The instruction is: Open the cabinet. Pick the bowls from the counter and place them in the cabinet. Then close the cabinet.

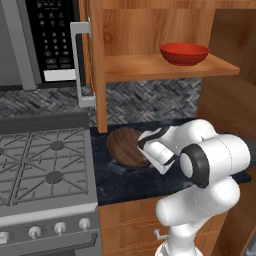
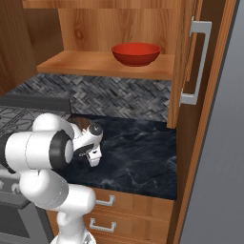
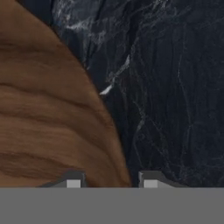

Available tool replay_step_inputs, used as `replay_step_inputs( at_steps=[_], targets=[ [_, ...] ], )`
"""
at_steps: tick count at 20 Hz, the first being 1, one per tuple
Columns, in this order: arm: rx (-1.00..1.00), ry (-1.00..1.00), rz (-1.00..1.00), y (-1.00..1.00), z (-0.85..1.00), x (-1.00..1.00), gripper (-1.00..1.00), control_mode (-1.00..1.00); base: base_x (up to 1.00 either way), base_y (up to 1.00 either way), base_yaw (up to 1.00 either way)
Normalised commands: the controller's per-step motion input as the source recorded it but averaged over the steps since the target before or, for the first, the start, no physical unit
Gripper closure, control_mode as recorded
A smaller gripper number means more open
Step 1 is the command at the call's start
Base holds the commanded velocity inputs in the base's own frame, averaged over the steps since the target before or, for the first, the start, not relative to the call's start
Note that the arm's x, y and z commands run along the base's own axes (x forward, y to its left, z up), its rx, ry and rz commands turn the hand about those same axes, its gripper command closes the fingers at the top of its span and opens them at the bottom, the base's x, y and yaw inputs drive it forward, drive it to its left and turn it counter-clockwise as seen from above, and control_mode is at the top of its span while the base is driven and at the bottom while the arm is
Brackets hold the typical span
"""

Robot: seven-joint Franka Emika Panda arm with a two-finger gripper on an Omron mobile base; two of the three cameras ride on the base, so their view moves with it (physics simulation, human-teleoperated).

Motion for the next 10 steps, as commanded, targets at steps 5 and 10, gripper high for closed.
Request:
replay_step_inputs(
  at_steps=[5,10],
  targets=[
    [0.0,0.0,0.0,-0.01,0.0,0.01,1.0,-1.0,0.0,0.0,0.0],
    [0.04,0.11,-0.05,-0.42,0.19,-0.01,1.0,-1.0,0.0,0.0,0.0]
  ],
)
